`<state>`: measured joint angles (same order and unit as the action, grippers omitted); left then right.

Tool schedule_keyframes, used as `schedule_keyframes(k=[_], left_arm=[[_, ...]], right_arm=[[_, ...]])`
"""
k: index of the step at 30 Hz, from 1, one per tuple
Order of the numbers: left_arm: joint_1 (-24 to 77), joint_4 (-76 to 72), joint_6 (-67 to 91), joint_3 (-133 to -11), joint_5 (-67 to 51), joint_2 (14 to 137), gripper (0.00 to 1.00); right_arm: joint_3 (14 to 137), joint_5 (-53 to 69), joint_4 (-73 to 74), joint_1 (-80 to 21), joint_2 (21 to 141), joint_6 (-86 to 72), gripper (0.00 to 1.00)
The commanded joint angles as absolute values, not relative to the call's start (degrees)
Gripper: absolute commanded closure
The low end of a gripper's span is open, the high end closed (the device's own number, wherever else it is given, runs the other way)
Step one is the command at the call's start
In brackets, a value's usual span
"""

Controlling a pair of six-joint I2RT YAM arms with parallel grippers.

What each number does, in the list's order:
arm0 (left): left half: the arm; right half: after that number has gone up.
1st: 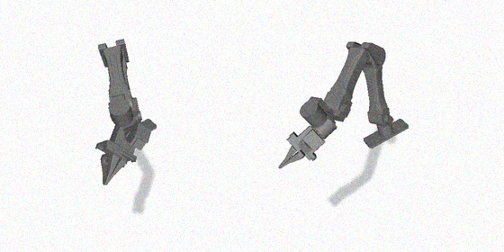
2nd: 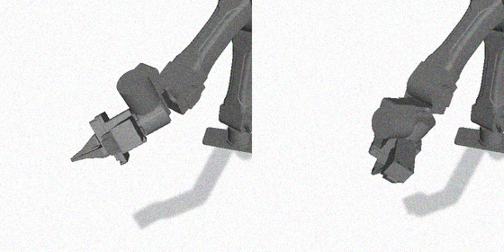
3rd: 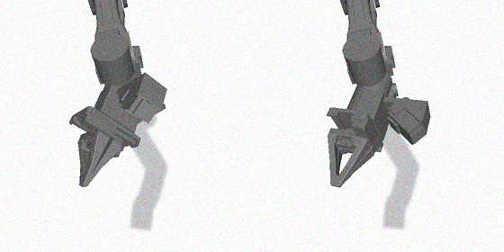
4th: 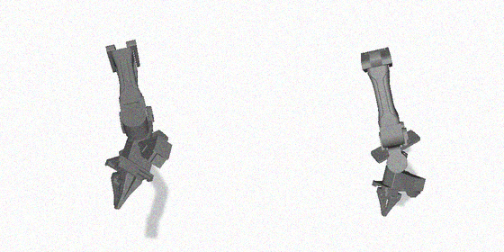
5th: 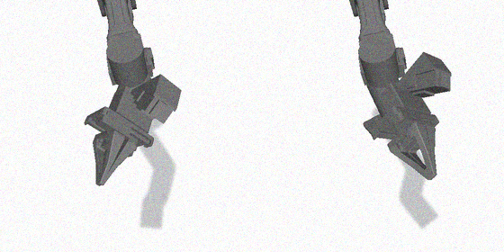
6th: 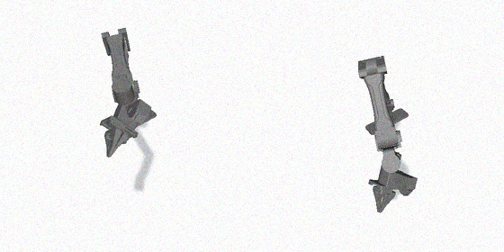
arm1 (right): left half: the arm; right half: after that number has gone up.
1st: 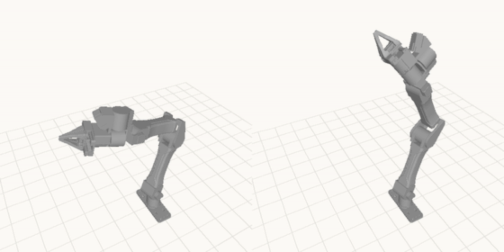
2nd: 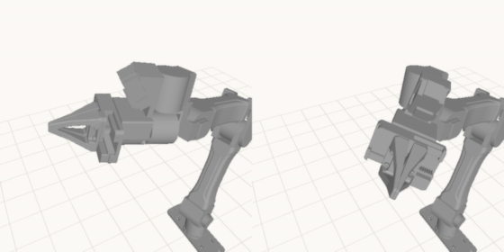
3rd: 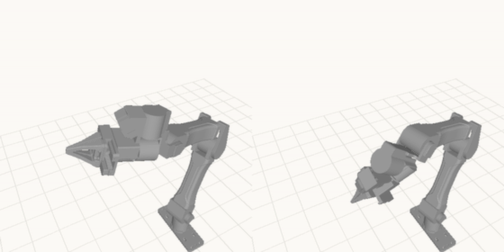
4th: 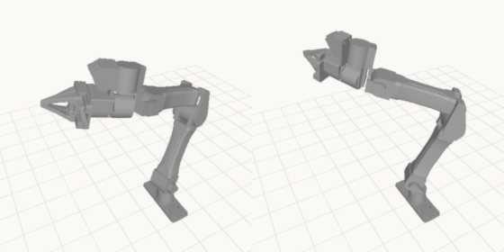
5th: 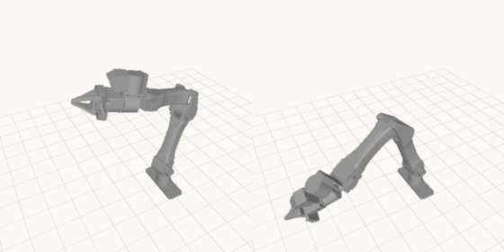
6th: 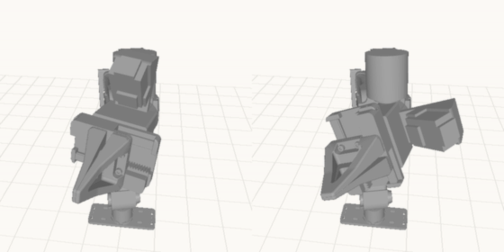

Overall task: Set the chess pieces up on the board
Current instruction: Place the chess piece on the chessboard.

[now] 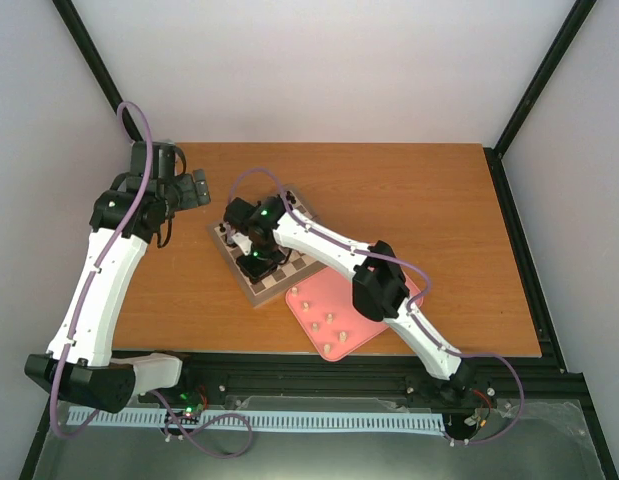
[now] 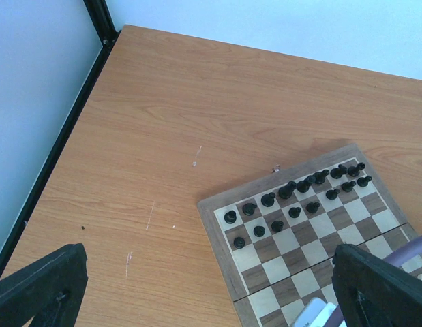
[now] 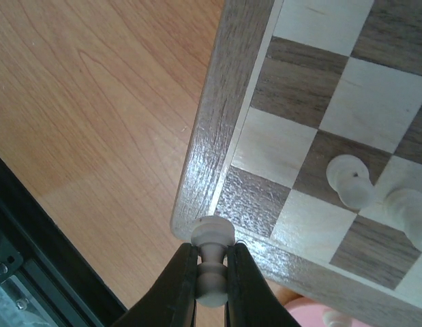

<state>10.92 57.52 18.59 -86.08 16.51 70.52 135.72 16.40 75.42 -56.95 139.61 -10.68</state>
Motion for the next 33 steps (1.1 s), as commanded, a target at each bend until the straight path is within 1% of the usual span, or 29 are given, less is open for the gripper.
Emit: schedule_keyframes(k=[1,15,33], left_arm=[[10.55,57.92,18.50,-88.38,17.06,70.97,0.00],[10.55,57.92,18.54,-88.34,15.77,72.20,0.00],[10.55,57.69,18.30,-86.71,15.79,72.49,0.00]], right_arm=[[136.89,16.95,73.09,-57.17,141.22,-9.10,0.96],[138.61,10.92,71.91,-57.05,144.58,-10.19,0.95],[140.70,10.86,71.69,-56.43,146.56,-10.26,0.93]])
